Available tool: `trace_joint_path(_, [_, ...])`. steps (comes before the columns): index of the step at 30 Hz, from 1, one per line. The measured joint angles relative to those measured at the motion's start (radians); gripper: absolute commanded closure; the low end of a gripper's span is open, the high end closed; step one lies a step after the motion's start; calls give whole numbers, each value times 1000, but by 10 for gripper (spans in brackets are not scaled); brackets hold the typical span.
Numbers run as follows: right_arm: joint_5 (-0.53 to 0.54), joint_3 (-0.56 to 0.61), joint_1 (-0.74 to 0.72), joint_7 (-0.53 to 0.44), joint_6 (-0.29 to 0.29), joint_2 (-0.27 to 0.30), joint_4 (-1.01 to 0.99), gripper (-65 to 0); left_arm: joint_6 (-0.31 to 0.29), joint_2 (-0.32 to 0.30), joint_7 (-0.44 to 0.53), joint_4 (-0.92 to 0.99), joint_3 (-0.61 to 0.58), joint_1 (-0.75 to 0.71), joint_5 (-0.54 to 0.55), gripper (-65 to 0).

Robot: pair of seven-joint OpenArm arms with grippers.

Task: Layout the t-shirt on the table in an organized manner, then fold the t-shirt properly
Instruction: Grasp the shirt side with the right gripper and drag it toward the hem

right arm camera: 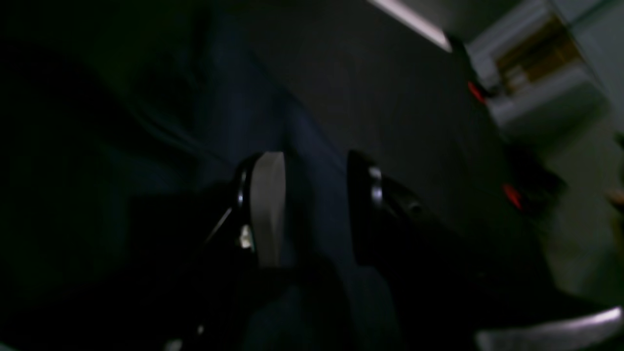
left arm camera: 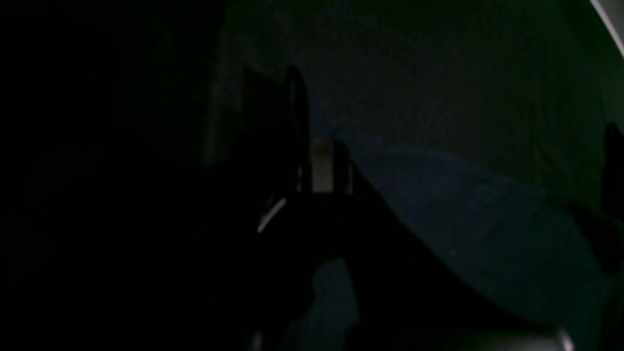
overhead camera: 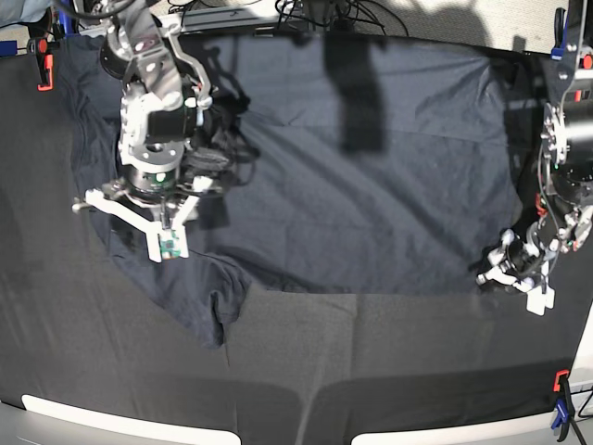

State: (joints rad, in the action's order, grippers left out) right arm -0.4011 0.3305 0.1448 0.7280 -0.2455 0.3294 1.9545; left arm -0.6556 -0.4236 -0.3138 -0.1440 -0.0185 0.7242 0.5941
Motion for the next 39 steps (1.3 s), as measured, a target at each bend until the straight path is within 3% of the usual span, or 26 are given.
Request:
trace_joint_path(2, [51,-1,-34,-50,13,-4,-72,-211,1,3,0,0,0,2,0,0])
trace_joint_path(8, [143,-82,-298,-23,87,-62,-369,-212,0,6,5,0,0,2,-2,0])
trace_joint_path(13, [347,-198,-524,52,262,-114,-558,-212,0,7,5,0,0,2,-1,0])
trace_joint_path(16, [379,-220,-615,97,312,-150,-679,-212,0,6,4,0,0,2,1,0])
trace_joint_path(20, [380,-220,-661,102,329,-207,-838,-212,0,5,4,0,0,2,0,0])
trace_joint_path(22, [378,-219,-665,57,329,-224,-904,-212,0,5,3,0,0,2,0,0])
trace_joint_path(35, [308,-220,-668,-84,306,-255,-1078,-201,0,5,2,0,0,2,0,0])
trace_joint_path(36, [306,-220,-669,-87,303,-255,-1088,-157,0,5,2,0,0,2,0,0])
trace_joint_path(38, [301,-220,-668,-97,302,-255,-1111,0,0,5,2,0,0,2,0,0])
trace_joint_path(39, [278,-220,-664,-99,302,-255,-1114,0,0,5,2,0,0,2,0,0])
